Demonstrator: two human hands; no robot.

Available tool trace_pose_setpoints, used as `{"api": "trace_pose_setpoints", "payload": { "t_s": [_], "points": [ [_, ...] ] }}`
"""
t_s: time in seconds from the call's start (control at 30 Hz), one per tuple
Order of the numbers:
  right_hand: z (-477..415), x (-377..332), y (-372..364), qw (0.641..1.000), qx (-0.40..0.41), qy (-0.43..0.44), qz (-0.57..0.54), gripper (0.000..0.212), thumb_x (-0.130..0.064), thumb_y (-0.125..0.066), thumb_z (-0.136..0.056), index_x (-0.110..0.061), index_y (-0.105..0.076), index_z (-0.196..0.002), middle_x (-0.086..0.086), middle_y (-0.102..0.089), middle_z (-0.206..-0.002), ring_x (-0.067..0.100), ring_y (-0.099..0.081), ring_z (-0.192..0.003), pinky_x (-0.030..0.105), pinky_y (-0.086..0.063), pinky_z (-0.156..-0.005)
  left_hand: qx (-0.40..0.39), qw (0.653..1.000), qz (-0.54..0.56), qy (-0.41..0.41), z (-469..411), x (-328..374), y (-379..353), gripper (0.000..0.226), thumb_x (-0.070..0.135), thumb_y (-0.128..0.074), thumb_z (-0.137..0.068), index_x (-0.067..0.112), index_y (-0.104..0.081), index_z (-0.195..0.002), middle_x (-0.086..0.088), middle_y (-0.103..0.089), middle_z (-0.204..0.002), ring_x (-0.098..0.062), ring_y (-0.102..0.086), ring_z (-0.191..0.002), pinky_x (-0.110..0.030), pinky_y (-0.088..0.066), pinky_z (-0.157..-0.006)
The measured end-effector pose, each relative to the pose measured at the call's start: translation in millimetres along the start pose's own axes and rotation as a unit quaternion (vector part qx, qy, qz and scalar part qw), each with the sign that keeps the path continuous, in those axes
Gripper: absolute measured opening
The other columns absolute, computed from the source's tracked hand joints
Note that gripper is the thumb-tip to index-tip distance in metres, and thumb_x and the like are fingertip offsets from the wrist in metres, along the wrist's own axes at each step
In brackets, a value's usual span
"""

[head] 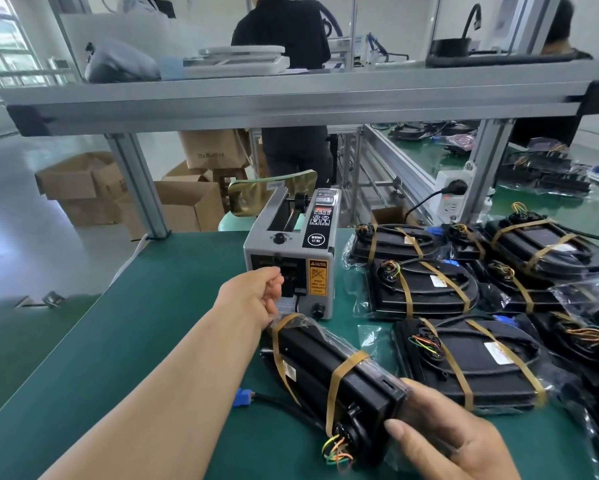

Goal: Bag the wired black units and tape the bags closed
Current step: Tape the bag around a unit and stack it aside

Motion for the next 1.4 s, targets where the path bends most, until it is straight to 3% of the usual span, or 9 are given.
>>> {"api": "trace_pose_setpoints", "payload": {
  "t_s": [0.17, 0.3, 0.4, 0.5, 0.63, 0.9, 1.03, 1.13, 1.4],
  "points": [
    [2.3, -3.5, -4.5, 1.000, 0.014, 0.027, -0.002, 0.045, -0.027, -0.077, -0.069, -0.049, -0.071, -0.108, -0.013, -0.078, -0.095, 0.009, -0.075, -0.090, 0.010, -0.052, -0.081, 0.028, 0.999, 0.016, -0.016, -3.9, 0.2, -2.5, 0.019, 0.011, -0.062, -0.088, 0.016, -0.053, -0.072, 0.006, -0.048, -0.050, -0.003, -0.040, -0.038, -0.014, -0.022, -0.032],
    [6.0, -6.8, -4.8, 0.994, 0.041, 0.062, 0.083, 0.065, -0.001, -0.083, -0.071, -0.055, -0.069, -0.105, -0.020, -0.076, -0.089, 0.001, -0.074, -0.084, 0.006, -0.050, -0.079, 0.050, 0.994, 0.021, -0.094, 21.2, -0.2, 10.2, 0.017, 0.011, -0.066, -0.083, 0.016, -0.057, -0.069, 0.005, -0.051, -0.050, -0.005, -0.041, -0.043, -0.016, -0.030, -0.038],
    [8.0, -10.0, -7.3, 0.988, 0.063, 0.088, 0.110, 0.069, 0.003, -0.084, -0.071, -0.055, -0.069, -0.106, -0.021, -0.076, -0.087, 0.000, -0.073, -0.080, 0.006, -0.051, -0.077, 0.043, 0.971, -0.071, -0.226, 65.2, -0.8, 27.5, 0.023, 0.015, -0.070, -0.081, 0.016, -0.061, -0.060, 0.004, -0.051, -0.051, -0.011, -0.041, -0.051, -0.022, -0.037, -0.053],
    [10.4, -14.8, -13.3, 0.986, 0.085, 0.110, 0.093, 0.057, -0.007, -0.078, -0.072, -0.050, -0.070, -0.109, -0.020, -0.076, -0.089, 0.000, -0.073, -0.079, 0.007, -0.051, -0.075, -0.045, 0.940, -0.173, -0.290, 120.8, -20.9, 32.2, 0.018, 0.029, -0.073, -0.072, 0.015, -0.068, -0.061, 0.005, -0.048, -0.056, -0.009, -0.041, -0.054, -0.023, -0.038, -0.059],
    [13.5, -13.8, -18.5, 0.987, 0.092, 0.094, 0.090, 0.046, -0.015, -0.074, -0.074, -0.042, -0.071, -0.111, -0.018, -0.075, -0.093, 0.001, -0.073, -0.081, 0.010, -0.052, -0.077, -0.165, 0.928, -0.206, -0.262, 165.7, -55.1, 19.0, 0.014, 0.026, -0.074, -0.072, 0.016, -0.074, -0.063, 0.014, -0.056, -0.048, 0.004, -0.048, -0.044, -0.004, -0.036, -0.048],
    [16.0, -22.9, -21.5, 0.993, 0.062, 0.070, 0.070, 0.019, -0.038, -0.060, -0.091, -0.037, -0.072, -0.106, -0.002, -0.073, -0.083, 0.011, -0.067, -0.070, 0.033, -0.056, -0.066, -0.161, 0.925, -0.251, -0.235, 166.1, -71.5, 16.8, 0.013, 0.028, -0.074, -0.071, 0.016, -0.074, -0.065, -0.001, -0.071, -0.065, -0.005, -0.062, -0.058, -0.008, -0.046, -0.054],
    [16.4, -23.3, -20.6, 0.996, 0.053, 0.044, 0.056, 0.040, -0.049, -0.037, -0.101, -0.032, -0.073, -0.103, 0.013, -0.070, -0.085, 0.028, -0.067, -0.079, 0.042, -0.054, -0.067, -0.146, 0.920, -0.272, -0.242, 163.4, -72.2, 18.3, 0.013, 0.023, -0.075, -0.077, 0.016, -0.074, -0.066, -0.006, -0.073, -0.070, -0.007, -0.063, -0.061, -0.010, -0.048, -0.055],
    [18.0, -21.8, -24.2, 0.998, 0.048, 0.020, 0.036, 0.038, -0.050, -0.035, -0.100, -0.044, -0.073, -0.104, 0.012, -0.071, -0.085, 0.029, -0.069, -0.079, 0.050, -0.056, -0.065, -0.141, 0.915, -0.286, -0.246, 162.3, -70.5, 18.0, 0.012, 0.022, -0.075, -0.076, 0.015, -0.074, -0.066, -0.005, -0.073, -0.067, -0.007, -0.062, -0.058, -0.010, -0.048, -0.054],
    [20.2, -18.5, -25.5, 0.999, 0.044, -0.003, 0.009, 0.038, -0.054, -0.036, -0.098, -0.045, -0.073, -0.105, 0.010, -0.071, -0.087, 0.032, -0.070, -0.080, 0.054, -0.057, -0.066, -0.143, 0.890, -0.346, -0.260, 158.8, -68.1, 18.5, 0.012, 0.028, -0.076, -0.075, 0.020, -0.073, -0.066, -0.010, -0.070, -0.072, -0.007, -0.058, -0.060, -0.010, -0.046, -0.054]
  ]
}}
Point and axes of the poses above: each hand's wrist, its own z-axis away from the middle knuckle, its own y-axis out of the back of the hand, x = y × z, the point moved 3 cm from there along -z, towards the middle knuckle
